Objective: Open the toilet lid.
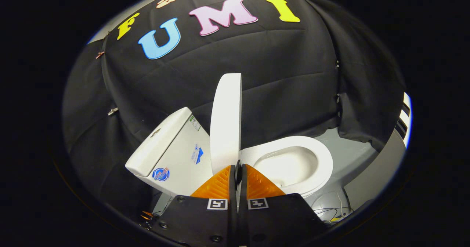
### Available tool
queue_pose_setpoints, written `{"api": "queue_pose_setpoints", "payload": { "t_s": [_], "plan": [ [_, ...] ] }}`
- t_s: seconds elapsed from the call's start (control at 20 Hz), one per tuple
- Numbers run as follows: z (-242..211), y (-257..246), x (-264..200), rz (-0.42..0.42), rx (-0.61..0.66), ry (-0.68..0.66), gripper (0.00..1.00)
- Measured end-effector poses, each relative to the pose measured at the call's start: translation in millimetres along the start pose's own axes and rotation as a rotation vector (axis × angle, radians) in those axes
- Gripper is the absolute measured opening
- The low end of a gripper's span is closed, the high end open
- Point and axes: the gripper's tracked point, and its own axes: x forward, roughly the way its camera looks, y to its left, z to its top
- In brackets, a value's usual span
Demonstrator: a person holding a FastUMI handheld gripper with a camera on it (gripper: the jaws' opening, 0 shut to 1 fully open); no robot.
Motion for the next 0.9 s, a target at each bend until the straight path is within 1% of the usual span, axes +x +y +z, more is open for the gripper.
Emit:
{"api": "queue_pose_setpoints", "payload": {
  "t_s": [0.35,0.55,0.75,0.9],
  "plan": [
    [-2,38,-1,-0.014,-0.074,-0.016,0.05],
    [0,54,0,-0.037,-0.087,-0.034,0.06],
    [-2,71,0,-0.055,-0.141,-0.054,0.05],
    [-3,81,2,-0.072,-0.157,-0.073,0.06]
  ]
}}
